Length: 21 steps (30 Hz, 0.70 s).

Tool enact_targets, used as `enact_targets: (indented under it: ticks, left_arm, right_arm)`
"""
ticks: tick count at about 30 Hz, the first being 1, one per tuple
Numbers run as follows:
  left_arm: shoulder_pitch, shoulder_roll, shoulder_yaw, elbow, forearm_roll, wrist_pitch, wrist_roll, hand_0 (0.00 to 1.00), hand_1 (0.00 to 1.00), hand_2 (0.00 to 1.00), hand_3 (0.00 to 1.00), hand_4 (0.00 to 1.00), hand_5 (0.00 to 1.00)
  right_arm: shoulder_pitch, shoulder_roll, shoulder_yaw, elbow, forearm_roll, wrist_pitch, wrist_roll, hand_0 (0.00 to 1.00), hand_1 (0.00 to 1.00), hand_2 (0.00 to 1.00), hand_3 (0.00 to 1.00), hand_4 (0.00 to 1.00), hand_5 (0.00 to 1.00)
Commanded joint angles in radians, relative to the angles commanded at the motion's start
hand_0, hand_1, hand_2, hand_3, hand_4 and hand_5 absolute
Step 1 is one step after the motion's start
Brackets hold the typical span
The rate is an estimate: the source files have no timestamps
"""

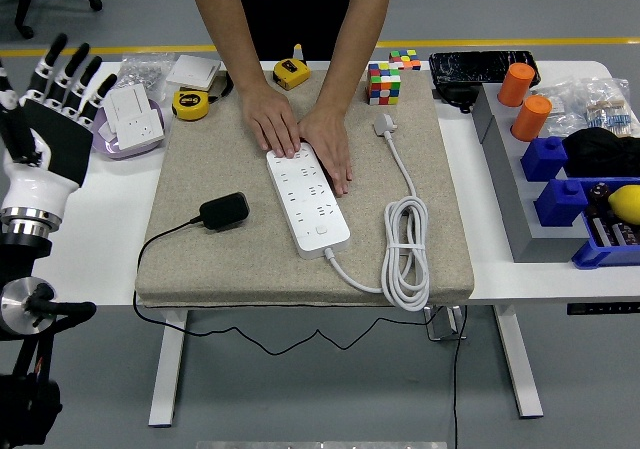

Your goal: Pick up the plug,place it near the board,insert it into the board,press the button

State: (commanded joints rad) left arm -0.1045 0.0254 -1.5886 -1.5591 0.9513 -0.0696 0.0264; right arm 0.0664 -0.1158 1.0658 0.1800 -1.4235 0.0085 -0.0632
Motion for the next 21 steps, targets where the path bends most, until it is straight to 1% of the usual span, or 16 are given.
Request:
enact_targets:
  ticks: [3, 6, 7, 8, 11, 12, 15, 18, 19, 21]
  left_arm:
    - [-0.009, 0.013, 0.026, 0.005, 0.071, 0.013, 0.028, 0.998, 0.998, 0.998, 0.998, 0.998, 0.474]
    - [-0.041, 0.039, 0.075, 0.03, 0.202, 0.046, 0.07, 0.998, 0.998, 0.998, 0.998, 0.998, 0.474]
    - [-0.051, 0.045, 0.089, 0.042, 0.247, 0.051, 0.083, 0.998, 0.991, 0.946, 0.923, 0.998, 0.254]
    - [-0.059, 0.048, 0.099, 0.051, 0.292, 0.054, 0.09, 0.998, 0.991, 0.946, 0.923, 0.998, 0.254]
    - [-0.095, 0.059, 0.151, 0.102, 0.414, 0.054, 0.113, 0.998, 0.991, 0.946, 0.923, 0.998, 0.254]
    - [-0.106, 0.061, 0.168, 0.12, 0.459, 0.052, 0.116, 0.998, 0.959, 0.918, 0.887, 0.998, 0.18]
    - [-0.142, 0.06, 0.218, 0.18, 0.583, 0.034, 0.128, 0.998, 0.959, 0.918, 0.887, 0.998, 0.18]
    - [-0.168, 0.053, 0.259, 0.232, 0.706, 0.033, 0.133, 0.998, 0.959, 0.918, 0.887, 0.998, 0.18]
    - [-0.176, 0.052, 0.271, 0.248, 0.752, 0.037, 0.132, 0.958, 0.892, 0.819, 0.771, 0.998, 0.158]
    - [-0.2, 0.052, 0.311, 0.295, 0.843, 0.037, 0.133, 0.958, 0.892, 0.819, 0.771, 0.998, 0.158]
  right_arm:
    - [0.0, 0.001, 0.0, 0.0, 0.002, 0.0, 0.0, 0.813, 0.721, 0.693, 0.606, 0.889, 0.575]
    - [0.0, 0.001, 0.007, 0.0, -0.002, 0.0, -0.001, 0.813, 0.721, 0.693, 0.606, 0.889, 0.575]
    - [0.001, 0.001, 0.009, 0.0, -0.004, 0.0, -0.002, 0.813, 0.721, 0.694, 0.607, 0.889, 0.575]
    - [0.001, 0.001, 0.01, 0.0, -0.004, 0.0, -0.002, 0.813, 0.721, 0.694, 0.607, 0.889, 0.575]
    - [0.001, 0.003, 0.007, 0.0, 0.003, 0.0, -0.001, 0.813, 0.721, 0.694, 0.607, 0.889, 0.575]
    - [0.001, 0.003, 0.008, 0.0, 0.002, 0.0, -0.002, 0.812, 0.721, 0.693, 0.607, 0.889, 0.575]
    - [0.001, 0.004, 0.012, 0.0, -0.001, 0.0, -0.004, 0.812, 0.721, 0.693, 0.607, 0.889, 0.575]
    - [0.002, 0.004, 0.011, 0.0, -0.001, 0.001, -0.004, 0.812, 0.721, 0.693, 0.607, 0.889, 0.575]
    - [0.002, 0.004, 0.012, 0.0, -0.001, 0.0, -0.004, 0.812, 0.721, 0.693, 0.607, 0.888, 0.575]
    - [0.001, 0.003, 0.012, 0.0, -0.003, 0.001, -0.005, 0.812, 0.721, 0.693, 0.607, 0.888, 0.575]
